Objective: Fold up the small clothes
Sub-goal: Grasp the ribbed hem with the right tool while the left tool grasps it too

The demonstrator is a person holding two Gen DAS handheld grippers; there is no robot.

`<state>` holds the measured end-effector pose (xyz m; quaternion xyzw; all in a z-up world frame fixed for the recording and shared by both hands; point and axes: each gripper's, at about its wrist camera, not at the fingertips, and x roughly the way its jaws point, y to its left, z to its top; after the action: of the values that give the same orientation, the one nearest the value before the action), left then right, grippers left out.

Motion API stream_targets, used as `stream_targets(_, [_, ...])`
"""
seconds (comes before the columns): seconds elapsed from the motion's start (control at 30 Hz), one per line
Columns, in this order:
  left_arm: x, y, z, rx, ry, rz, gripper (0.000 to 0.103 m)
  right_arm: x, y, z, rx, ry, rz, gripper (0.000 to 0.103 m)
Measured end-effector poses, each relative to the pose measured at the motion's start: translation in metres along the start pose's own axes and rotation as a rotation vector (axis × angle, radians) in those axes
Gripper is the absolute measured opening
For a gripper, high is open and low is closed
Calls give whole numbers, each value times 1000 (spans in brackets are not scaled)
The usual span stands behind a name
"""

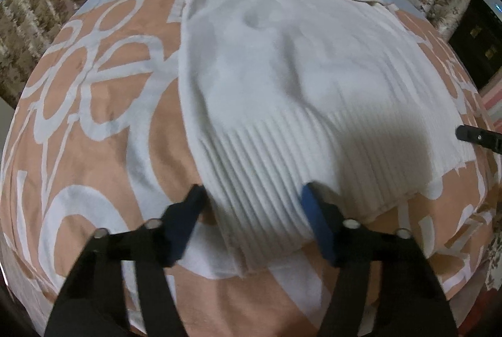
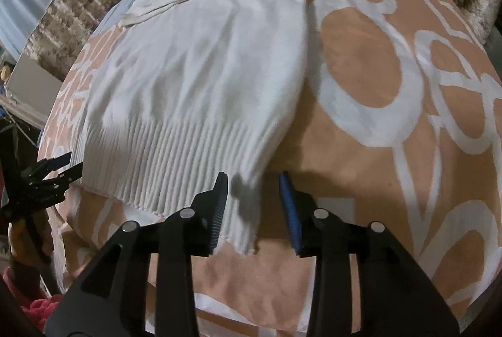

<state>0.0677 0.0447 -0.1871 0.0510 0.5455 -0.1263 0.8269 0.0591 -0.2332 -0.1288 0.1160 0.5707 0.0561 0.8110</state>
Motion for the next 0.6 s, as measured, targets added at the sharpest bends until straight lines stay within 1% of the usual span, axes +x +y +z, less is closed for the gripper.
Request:
stream_targets(0.07, [-1, 0, 1, 1, -2, -12, 37, 0, -7, 1, 31, 10, 17, 35])
stream_targets(0.1, [-2, 0, 2, 3, 1, -21, 34, 1, -8, 1, 37, 18, 25, 35])
stream_targets(0.13, [-2, 0, 3, 6, 6, -30, 26, 3, -8, 0, 38, 33, 34, 36])
stream_targets(0.17, [-3, -1, 4, 9, 9, -37, 22, 5, -6, 0, 29, 45, 38, 36])
stream_targets(0.2, [-3, -2, 4, 13, 12, -38, 21, 7, -3, -1, 17, 52, 37, 36])
stream_targets(0.27, [-4, -2, 6, 21, 14, -36, 14, 10, 8, -2, -41, 64, 24, 36])
stream_targets(0.3, [-4, -2, 5, 20, 13, -37, 14, 11, 12, -2, -60, 64, 14, 25])
stream_targets(0.37, [-5, 0, 6, 13, 5, -41, 11, 12, 22, -2, -123, 65, 2, 12])
stream_targets(0.47, [-8, 7, 7, -2, -22, -25, 10, 7, 35, -2, -234, 22, -78, 10])
stream_targets(0.53, [-8, 12, 8, -18, -33, -19, 10, 1, 38, 1, -271, -21, -128, 10])
stream_targets(0.6, [-8, 16, 11, -35, -36, -30, 10, -6, 38, 5, -280, -65, -142, 9])
